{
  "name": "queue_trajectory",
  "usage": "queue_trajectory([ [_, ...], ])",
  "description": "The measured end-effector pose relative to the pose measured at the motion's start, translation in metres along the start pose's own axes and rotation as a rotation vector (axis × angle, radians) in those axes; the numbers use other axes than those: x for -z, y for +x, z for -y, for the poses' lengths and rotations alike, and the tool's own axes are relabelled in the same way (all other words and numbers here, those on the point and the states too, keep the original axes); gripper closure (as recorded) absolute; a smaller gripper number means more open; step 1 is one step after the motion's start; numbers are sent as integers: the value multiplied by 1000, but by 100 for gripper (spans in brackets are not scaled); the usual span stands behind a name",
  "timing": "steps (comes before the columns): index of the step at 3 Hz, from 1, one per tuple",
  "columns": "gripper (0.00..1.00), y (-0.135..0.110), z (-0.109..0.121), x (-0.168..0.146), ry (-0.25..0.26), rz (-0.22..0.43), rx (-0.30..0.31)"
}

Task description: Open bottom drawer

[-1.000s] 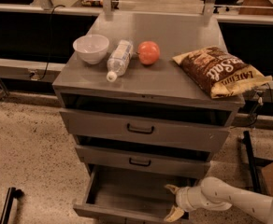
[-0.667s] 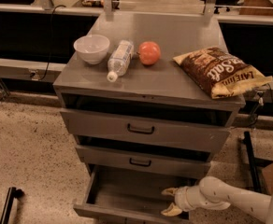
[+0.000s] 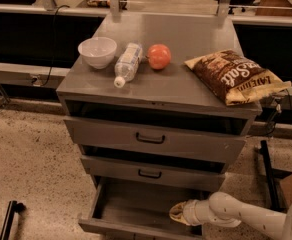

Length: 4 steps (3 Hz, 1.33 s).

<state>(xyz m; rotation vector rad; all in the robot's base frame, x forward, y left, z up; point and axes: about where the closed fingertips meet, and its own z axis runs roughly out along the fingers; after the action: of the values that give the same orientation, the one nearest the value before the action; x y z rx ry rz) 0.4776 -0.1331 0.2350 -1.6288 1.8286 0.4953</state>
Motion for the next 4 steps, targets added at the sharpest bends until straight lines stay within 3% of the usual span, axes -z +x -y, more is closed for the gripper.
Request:
queue_trajectory([
  [1, 100, 4, 11, -15, 50, -1, 22],
  [2, 100, 18, 15, -28, 47, -19, 15],
  [3, 100, 37, 11, -36, -4, -45, -27],
  [4, 100, 47, -5, -33, -47, -12, -87],
])
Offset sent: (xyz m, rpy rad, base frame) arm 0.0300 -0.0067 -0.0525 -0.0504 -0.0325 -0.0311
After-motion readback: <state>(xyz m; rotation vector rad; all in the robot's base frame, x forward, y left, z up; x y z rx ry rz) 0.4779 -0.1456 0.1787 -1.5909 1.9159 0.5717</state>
